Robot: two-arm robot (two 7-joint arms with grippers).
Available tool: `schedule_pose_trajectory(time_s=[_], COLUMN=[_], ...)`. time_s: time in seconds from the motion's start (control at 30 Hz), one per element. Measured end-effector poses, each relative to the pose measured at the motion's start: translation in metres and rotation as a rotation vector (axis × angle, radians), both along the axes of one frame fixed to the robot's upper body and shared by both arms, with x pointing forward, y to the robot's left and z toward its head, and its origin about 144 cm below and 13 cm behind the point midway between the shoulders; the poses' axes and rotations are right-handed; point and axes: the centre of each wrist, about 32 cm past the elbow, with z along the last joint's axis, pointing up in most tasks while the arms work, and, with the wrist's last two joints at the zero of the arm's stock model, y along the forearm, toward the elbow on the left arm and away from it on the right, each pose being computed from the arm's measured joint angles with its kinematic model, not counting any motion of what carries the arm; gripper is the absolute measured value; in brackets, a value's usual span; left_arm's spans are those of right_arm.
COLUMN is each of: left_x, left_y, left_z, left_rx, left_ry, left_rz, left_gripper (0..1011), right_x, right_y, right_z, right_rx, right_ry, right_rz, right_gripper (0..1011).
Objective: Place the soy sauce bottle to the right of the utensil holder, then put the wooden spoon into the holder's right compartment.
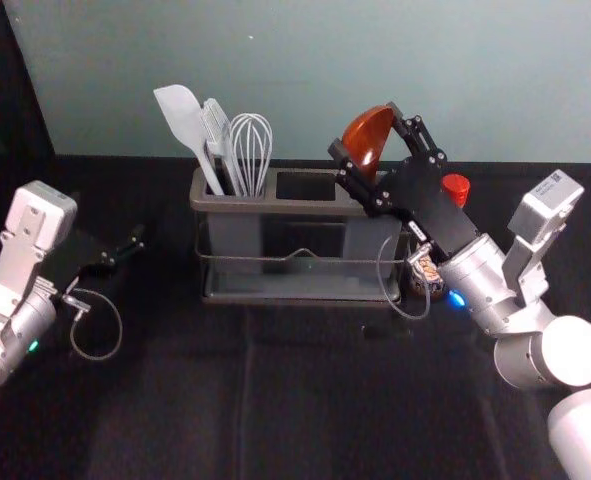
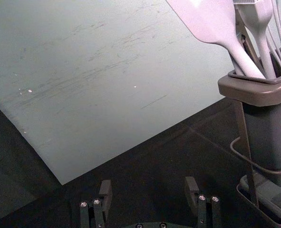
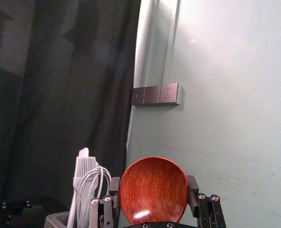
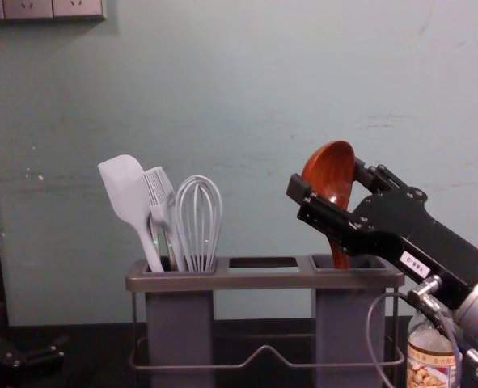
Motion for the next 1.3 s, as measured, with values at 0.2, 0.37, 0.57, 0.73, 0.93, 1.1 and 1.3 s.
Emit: schedule_pose_trajectory(time_s=[0.2,0.37,0.57,0.73,0.93,1.1,1.3], left_x=[0.0,0.0,0.0,0.0,0.0,0.0,0.0], left_y=[0.0,0.0,0.0,0.0,0.0,0.0,0.0], left_z=[0.0,0.0,0.0,0.0,0.0,0.0,0.0], left_rx=[0.0,0.0,0.0,0.0,0.0,0.0,0.0], left_ry=[0.0,0.0,0.0,0.0,0.0,0.0,0.0], left_rz=[0.0,0.0,0.0,0.0,0.0,0.0,0.0], left_gripper=[1005,1005,1005,1005,1005,1005,1005], right_x=[-0.003,-0.004,-0.005,-0.013,-0.042,-0.07,-0.101], right_y=[-0.003,-0.004,-0.004,-0.006,-0.013,-0.021,-0.04], right_z=[-0.003,0.0,0.009,0.019,0.022,0.017,0.01], right_rx=[-0.002,0.009,0.024,0.031,0.029,0.033,0.017], right_ry=[0.004,-0.002,-0.025,-0.047,-0.046,-0.038,-0.035], right_rz=[-0.006,-0.016,-0.024,-0.037,-0.062,-0.077,-0.141], right_gripper=[840,951,1002,1002,1002,1003,1002])
